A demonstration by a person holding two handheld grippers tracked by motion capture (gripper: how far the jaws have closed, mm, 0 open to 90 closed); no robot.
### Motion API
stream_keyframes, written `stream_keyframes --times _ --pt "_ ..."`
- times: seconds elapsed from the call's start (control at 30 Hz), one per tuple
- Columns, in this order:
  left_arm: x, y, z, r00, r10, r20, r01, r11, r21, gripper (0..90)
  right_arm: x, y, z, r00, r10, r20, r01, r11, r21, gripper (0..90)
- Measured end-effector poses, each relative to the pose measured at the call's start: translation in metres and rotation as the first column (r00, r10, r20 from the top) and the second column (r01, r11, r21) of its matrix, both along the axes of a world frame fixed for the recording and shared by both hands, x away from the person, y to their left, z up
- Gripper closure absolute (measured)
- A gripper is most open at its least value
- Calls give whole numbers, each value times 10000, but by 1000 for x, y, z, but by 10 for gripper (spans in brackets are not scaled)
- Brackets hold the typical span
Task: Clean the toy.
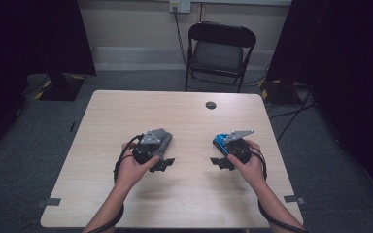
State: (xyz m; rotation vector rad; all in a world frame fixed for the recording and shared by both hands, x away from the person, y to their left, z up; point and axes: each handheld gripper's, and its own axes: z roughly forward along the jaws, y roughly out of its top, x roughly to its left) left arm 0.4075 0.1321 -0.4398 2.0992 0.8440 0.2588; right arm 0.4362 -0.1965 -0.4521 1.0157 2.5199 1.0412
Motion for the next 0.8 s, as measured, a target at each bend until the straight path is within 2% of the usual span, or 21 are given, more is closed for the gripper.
stream_keyframes --times 0.07,0.23,0.33,0.5,0.57,0.67,0.8 --pt "-3 -2 -2 9999 -166 -46 165 9998 -68 160 -4 4 -1 9997 260 28 -260 9997 -2 154" --pt "-10 -6 -5 9989 -381 -255 372 9987 -335 160 -11 7 -2 9993 373 -84 -373 9993 30 155" --pt "-15 -8 -5 9987 -501 -4 501 9987 -80 160 -17 9 -3 9988 484 16 -484 9986 206 157" --pt "-22 -12 -4 9980 -620 83 622 9978 -246 160 -23 11 -5 9980 635 -35 -634 9978 198 157" --pt "-25 -15 -4 9967 -814 58 815 9963 -265 160 -25 13 -7 9974 726 -29 -725 9972 197 157" --pt "-30 -17 -8 9949 -990 204 994 9949 -164 168 -32 18 -8 9949 1002 -66 -1001 9948 181 160" --pt "-34 -17 -13 9943 -1058 137 1060 9942 -159 165 -39 22 -11 9921 1248 -120 -1247 9922 72 159"
